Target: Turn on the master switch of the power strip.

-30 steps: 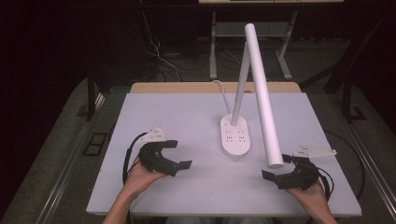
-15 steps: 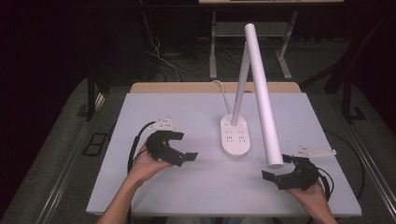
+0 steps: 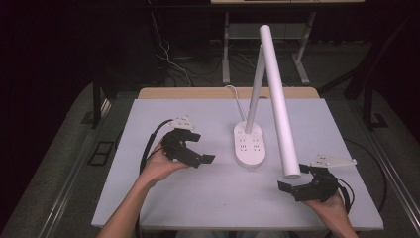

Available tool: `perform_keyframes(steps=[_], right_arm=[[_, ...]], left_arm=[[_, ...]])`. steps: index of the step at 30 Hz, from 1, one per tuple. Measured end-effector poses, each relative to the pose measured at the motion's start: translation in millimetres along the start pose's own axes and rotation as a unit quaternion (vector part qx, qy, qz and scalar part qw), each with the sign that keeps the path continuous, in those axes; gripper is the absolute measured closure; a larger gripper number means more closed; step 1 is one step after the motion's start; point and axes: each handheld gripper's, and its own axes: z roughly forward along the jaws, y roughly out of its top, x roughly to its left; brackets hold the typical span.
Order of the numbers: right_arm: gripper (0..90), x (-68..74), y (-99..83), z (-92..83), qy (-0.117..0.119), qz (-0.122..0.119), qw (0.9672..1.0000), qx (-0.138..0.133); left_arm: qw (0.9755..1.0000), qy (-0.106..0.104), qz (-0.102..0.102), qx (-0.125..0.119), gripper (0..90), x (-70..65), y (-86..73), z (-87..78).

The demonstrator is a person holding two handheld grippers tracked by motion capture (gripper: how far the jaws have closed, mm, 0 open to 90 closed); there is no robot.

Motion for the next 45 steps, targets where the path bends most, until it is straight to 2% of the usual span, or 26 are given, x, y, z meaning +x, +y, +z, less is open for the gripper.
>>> perform_keyframes(steps=[6,12,14,20,28,29,30,31,45], right_arm=[[0.2,-0.4,-0.2,-0.1,-0.001,-0.001,1.0,-0.002],[0.2,0.9,0.0,0.1,0.001,0.005,1.0,0.002],[0.1,0.5,-0.2,0.9,-0.001,-0.003,1.0,0.001],[0.2,0.0,0.0,1.4,-0.001,-0.003,1.0,0.001],[0.2,-1.0,-0.1,0.8,0.0,-0.001,1.0,0.0],[0.2,-1.2,-0.1,0.8,0.0,-0.002,1.0,-0.001],[0.2,-1.5,-0.2,0.7,0.0,-0.004,1.0,-0.001],[0.2,-1.7,-0.2,0.6,0.0,-0.003,1.0,-0.001],[0.2,-2.5,-0.7,-0.3,-0.002,0.004,1.0,0.0]], left_arm=[[0.9999,-0.001,0.011,0.012,2.9,2.1,9.7,7.5],[0.9997,-0.003,0.011,0.02,3.2,5.5,16.3,16.6],[0.9995,-0.002,0.014,0.027,3.2,7.3,18.1,20.2],[0.9993,-0.009,0.012,0.035,3.3,12.6,24.0,31.4],[0.9989,-0.007,0.018,0.042,4.0,21.1,33.6,40.6],[0.999,-0.005,0.018,0.042,4.0,22.2,34.6,41.6],[0.9994,-0.003,0.01,0.033,4.2,22.3,35.3,43.7],[0.9991,-0.003,0.012,0.04,4.4,23.5,37.1,43.7],[0.9988,0.001,0.012,0.047,9.5,34.4,57.6,54.0]])
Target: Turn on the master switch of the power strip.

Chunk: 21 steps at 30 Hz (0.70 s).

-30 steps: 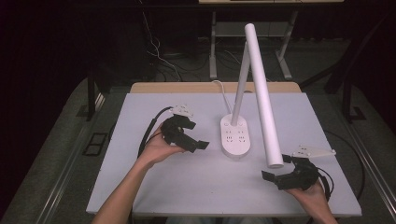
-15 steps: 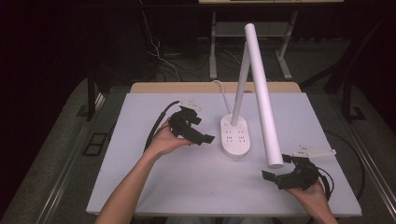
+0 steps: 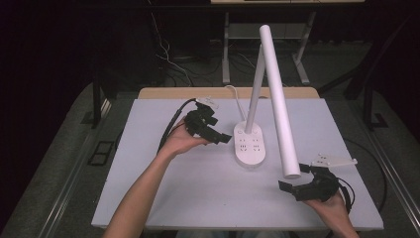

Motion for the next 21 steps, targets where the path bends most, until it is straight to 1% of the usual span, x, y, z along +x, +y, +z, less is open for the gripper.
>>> perform_keyframes(steps=[3,4,5,7,8,9,10,12,14,15,16,17,19,20,21], right_arm=[[0.2,-0.2,0.0,-0.1,0.001,-0.001,1.0,0.0],[0.2,-0.1,-0.1,-0.1,0.0,-0.001,1.0,0.0],[0.2,-0.2,-0.1,-0.1,0.0,-0.001,1.0,0.0],[0.2,-0.5,-0.2,-0.1,0.0,-0.002,1.0,-0.001],[0.2,-0.6,-0.2,-0.2,-0.001,-0.002,1.0,-0.001],[0.1,-0.7,-0.2,-0.1,-0.001,-0.002,1.0,-0.001],[0.2,-0.7,-0.3,0.0,-0.001,-0.001,1.0,-0.002],[0.2,-0.9,-0.3,0.2,-0.001,-0.002,1.0,-0.001],[0.2,-0.7,-0.1,0.1,-0.001,-0.001,1.0,0.002],[0.2,-0.7,-0.1,0.1,-0.001,-0.001,1.0,0.002],[0.2,-0.7,-0.2,0.0,-0.001,-0.002,1.0,0.002],[0.2,-0.7,-0.2,0.0,-0.001,-0.002,1.0,0.002],[0.2,-1.1,-0.3,0.1,-0.001,-0.003,1.0,0.001],[0.2,-1.2,-0.3,0.0,-0.001,-0.003,1.0,0.0],[0.2,-1.4,-0.3,-0.1,-0.001,-0.003,1.0,0.0]], left_arm=[[1.0,0.007,-0.001,0.003,9.8,1.3,3.7,3.1],[1.0,0.006,-0.002,0.004,10.0,1.8,4.7,4.5],[1.0,0.007,-0.005,0.004,10.2,2.0,5.6,5.6],[0.9999,0.011,-0.002,0.006,11.1,3.8,7.5,7.4],[0.9999,0.012,-0.005,0.004,11.5,4.0,8.1,8.8],[0.9999,0.013,0.0,0.006,11.7,5.4,8.9,9.8],[0.9999,0.013,-0.007,0.003,11.8,5.3,9.3,11.3],[0.9999,0.012,-0.007,0.007,12.1,7.6,10.1,13.7],[0.9998,0.014,-0.015,0.009,12.6,9.5,11.0,16.3],[0.9998,0.014,-0.014,0.007,13.1,11.2,11.5,17.5],[0.9997,0.016,-0.02,0.006,13.6,12.1,12.2,18.6],[0.9996,0.015,-0.025,0.005,13.8,13.0,13.0,19.8],[0.9997,0.004,-0.022,0.01,14.3,16.8,15.1,19.7],[0.9996,0.002,-0.027,0.008,14.7,17.9,16.1,20.5],[0.9996,0.0,-0.028,0.007,15.1,19.2,17.2,21.3]])
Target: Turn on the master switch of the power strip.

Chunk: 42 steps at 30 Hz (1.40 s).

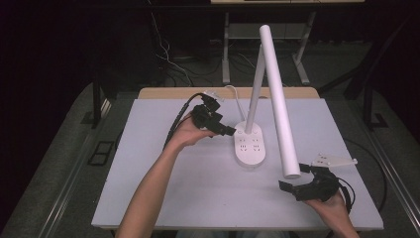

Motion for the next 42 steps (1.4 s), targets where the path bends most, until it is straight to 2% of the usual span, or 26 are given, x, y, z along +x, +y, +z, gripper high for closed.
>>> perform_keyframes(steps=[1,4,5,6,10,11,13,14,15,16,17,18,19,20,22,24,25,26,29,33,36,42], right_arm=[[0.2,-0.1,0.0,0.0,0.0,0.0,1.0,0.0],[0.2,-0.1,0.1,-0.1,0.001,0.002,1.0,0.0],[0.2,-0.2,0.3,0.0,0.001,0.002,1.0,0.0],[0.2,-0.1,0.4,0.1,0.001,0.002,1.0,-0.001],[0.2,0.0,0.4,0.5,0.001,0.003,1.0,0.001],[0.2,-0.1,0.4,0.4,0.001,0.003,1.0,0.001],[0.2,-0.5,0.5,0.3,0.001,0.002,1.0,0.0],[0.2,-0.6,0.4,0.3,0.001,0.002,1.0,0.0],[0.2,-0.6,0.4,0.2,0.001,0.002,1.0,-0.001],[0.2,-0.7,0.4,0.3,0.001,0.002,1.0,-0.001],[0.2,-0.7,0.4,0.3,0.001,0.002,1.0,-0.001],[0.1,-0.8,0.4,0.4,0.001,0.001,1.0,-0.001],[0.2,-0.8,0.5,0.4,0.001,0.001,1.0,-0.001],[0.2,-0.8,0.5,0.4,0.001,0.001,1.0,0.0],[0.2,-0.7,0.5,0.4,0.001,0.002,1.0,-0.001],[0.2,-0.8,0.5,0.3,0.001,0.002,1.0,-0.002],[0.1,-0.9,0.5,0.3,0.001,0.002,1.0,-0.002],[0.1,-0.9,0.4,0.3,0.001,0.002,1.0,-0.002],[0.2,-1.0,0.5,0.3,0.001,0.002,1.0,-0.002],[0.2,-1.3,0.6,0.7,0.001,-0.001,1.0,0.001],[0.2,-1.7,0.7,1.2,0.001,-0.004,1.0,0.001],[0.2,-1.6,0.8,1.2,0.002,-0.002,1.0,0.001]], left_arm=[[1.0,0.0,-0.007,-0.004,15.6,0.1,0.7,1.5],[1.0,-0.001,-0.004,-0.001,17.6,3.6,2.9,4.8],[0.9999,-0.003,-0.012,-0.005,18.2,3.8,3.1,6.9],[1.0,-0.003,-0.006,0.002,18.9,5.7,3.5,7.4],[0.9997,-0.007,-0.022,0.0,20.1,8.3,2.7,14.6],[0.9998,-0.008,-0.017,0.007,20.7,10.2,2.3,15.5],[0.9996,-0.006,-0.028,0.007,22.4,11.1,1.4,19.5],[0.9996,-0.006,-0.027,0.009,23.6,12.5,0.9,20.6],[0.9993,-0.006,-0.036,0.004,24.5,12.5,0.3,22.8],[0.9994,-0.007,-0.033,0.007,25.9,14.1,-0.1,23.6],[0.9991,-0.006,-0.041,0.001,27.3,14.0,-0.4,25.6],[0.9994,-0.007,-0.032,0.009,28.7,16.2,-0.6,25.7],[0.9994,-0.007,-0.033,0.009,30.0,16.9,-0.8,27.1],[0.9991,-0.007,-0.042,0.0,31.3,15.9,-1.2,29.9],[0.9995,-0.01,-0.028,0.014,33.9,18.1,-1.8,32.0],[0.9994,-0.01,-0.03,0.014,35.7,17.9,-2.4,35.9],[0.9993,-0.011,-0.03,0.017,37.1,18.1,-2.5,37.5],[0.9991,-0.01,-0.039,0.014,38.6,16.8,-3.0,39.9],[0.9993,-0.005,-0.033,0.018,42.4,17.4,-3.6,45.1],[0.9992,0.001,-0.035,0.018,49.9,16.3,-4.7,51.8],[0.9982,0.008,-0.059,0.001,56.0,14.2,-5.4,56.9],[0.9976,0.013,-0.067,-0.01,69.0,16.7,-6.1,62.4]])
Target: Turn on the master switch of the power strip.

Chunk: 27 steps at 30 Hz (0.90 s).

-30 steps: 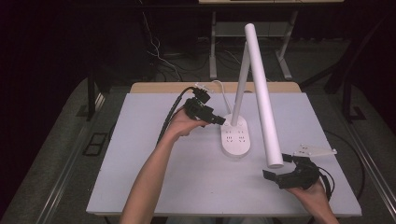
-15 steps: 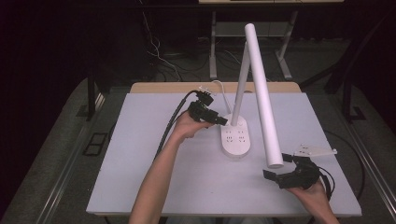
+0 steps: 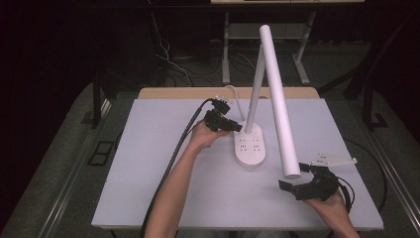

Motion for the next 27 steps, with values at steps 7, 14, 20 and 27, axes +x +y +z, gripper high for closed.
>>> perform_keyframes(steps=[7,14,20,27], right_arm=[[0.2,-0.3,0.0,0.3,0.0,-0.001,1.0,-0.001],[0.2,-0.2,0.1,0.5,0.0,0.0,1.0,0.001],[0.2,-0.7,0.1,0.5,0.0,-0.001,1.0,-0.001],[0.2,-0.7,-0.1,0.1,0.002,0.001,1.0,0.0]], left_arm=[[0.9999,0.01,-0.006,-0.007,80.6,2.2,-2.0,8.0],[0.9999,0.007,-0.011,-0.01,89.6,3.2,-5.1,14.8],[0.9998,0.016,-0.006,-0.002,89.8,3.9,-7.4,21.9],[0.9997,0.022,-0.006,-0.01,89.9,2.0,-9.1,29.6]])
